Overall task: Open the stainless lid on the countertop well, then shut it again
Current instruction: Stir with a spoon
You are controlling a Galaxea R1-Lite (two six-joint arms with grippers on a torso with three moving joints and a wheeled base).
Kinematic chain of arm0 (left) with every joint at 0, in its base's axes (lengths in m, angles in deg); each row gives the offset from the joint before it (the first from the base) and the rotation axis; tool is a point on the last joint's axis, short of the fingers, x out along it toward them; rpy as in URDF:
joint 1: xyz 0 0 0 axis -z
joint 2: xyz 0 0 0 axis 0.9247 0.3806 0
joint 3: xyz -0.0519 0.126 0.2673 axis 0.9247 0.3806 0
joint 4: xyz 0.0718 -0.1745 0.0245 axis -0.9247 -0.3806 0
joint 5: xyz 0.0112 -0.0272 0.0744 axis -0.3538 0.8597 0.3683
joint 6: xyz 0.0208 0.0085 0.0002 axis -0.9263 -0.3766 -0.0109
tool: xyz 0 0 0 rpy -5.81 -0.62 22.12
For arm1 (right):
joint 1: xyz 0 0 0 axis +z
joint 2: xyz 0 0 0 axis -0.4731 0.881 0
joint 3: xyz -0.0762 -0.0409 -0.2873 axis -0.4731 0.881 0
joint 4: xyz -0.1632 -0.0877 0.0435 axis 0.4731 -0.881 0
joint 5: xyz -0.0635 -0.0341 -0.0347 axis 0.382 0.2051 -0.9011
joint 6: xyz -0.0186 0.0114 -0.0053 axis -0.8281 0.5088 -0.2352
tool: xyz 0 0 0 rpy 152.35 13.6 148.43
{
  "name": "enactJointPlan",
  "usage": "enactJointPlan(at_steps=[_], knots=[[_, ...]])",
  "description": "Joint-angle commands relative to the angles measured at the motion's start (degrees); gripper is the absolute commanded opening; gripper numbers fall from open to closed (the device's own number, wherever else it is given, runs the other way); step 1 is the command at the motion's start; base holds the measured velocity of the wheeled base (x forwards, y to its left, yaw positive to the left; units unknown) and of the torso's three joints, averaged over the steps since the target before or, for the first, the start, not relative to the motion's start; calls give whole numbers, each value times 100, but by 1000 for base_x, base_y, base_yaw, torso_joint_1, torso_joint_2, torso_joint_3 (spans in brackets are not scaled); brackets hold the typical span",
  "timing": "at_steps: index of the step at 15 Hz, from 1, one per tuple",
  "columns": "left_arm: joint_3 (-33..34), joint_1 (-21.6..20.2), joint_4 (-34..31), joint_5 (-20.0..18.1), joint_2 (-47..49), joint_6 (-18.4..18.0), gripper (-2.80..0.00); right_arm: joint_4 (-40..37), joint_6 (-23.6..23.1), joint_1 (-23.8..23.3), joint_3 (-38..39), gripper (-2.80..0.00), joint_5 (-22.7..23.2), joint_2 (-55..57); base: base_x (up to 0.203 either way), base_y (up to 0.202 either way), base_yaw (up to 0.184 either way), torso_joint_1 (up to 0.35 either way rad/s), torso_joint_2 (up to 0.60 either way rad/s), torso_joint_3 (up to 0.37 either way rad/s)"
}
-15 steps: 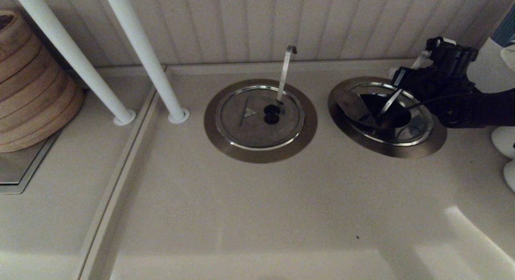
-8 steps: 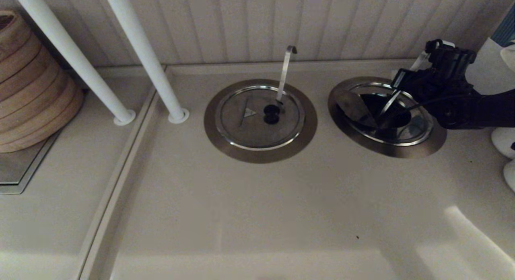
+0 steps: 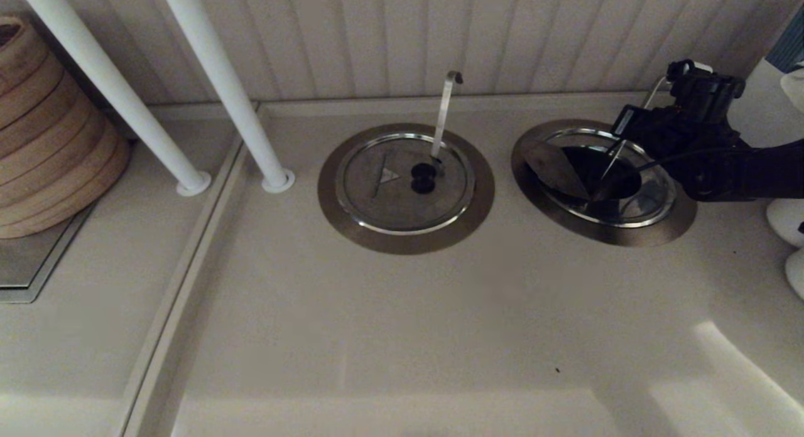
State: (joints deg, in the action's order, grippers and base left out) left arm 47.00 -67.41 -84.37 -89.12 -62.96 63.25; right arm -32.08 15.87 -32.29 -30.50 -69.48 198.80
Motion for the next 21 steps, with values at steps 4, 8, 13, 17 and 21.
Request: enactJointPlan(at_steps=[4, 8, 13, 17, 21], knots=[[0, 4, 0, -1, 6, 2, -280, 113, 14, 149, 349, -280, -11, -459, 0, 0, 0, 0, 0, 0], [0, 4, 0, 6, 6, 2, -280, 134, -8, 400, 901, -280, -14, -1351, 0, 0, 0, 0, 0, 0], [0, 4, 0, 2, 6, 2, -280, 47, -218, 624, 1444, -280, -6, -2166, 0, 0, 0, 0, 0, 0], [0, 4, 0, 5, 6, 2, -280, 44, -373, 594, 1383, -280, -28, -1759, 0, 0, 0, 0, 0, 0], [0, 4, 0, 2, 6, 2, -280, -43, -428, 528, 838, -280, -314, -940, 0, 0, 0, 0, 0, 0]])
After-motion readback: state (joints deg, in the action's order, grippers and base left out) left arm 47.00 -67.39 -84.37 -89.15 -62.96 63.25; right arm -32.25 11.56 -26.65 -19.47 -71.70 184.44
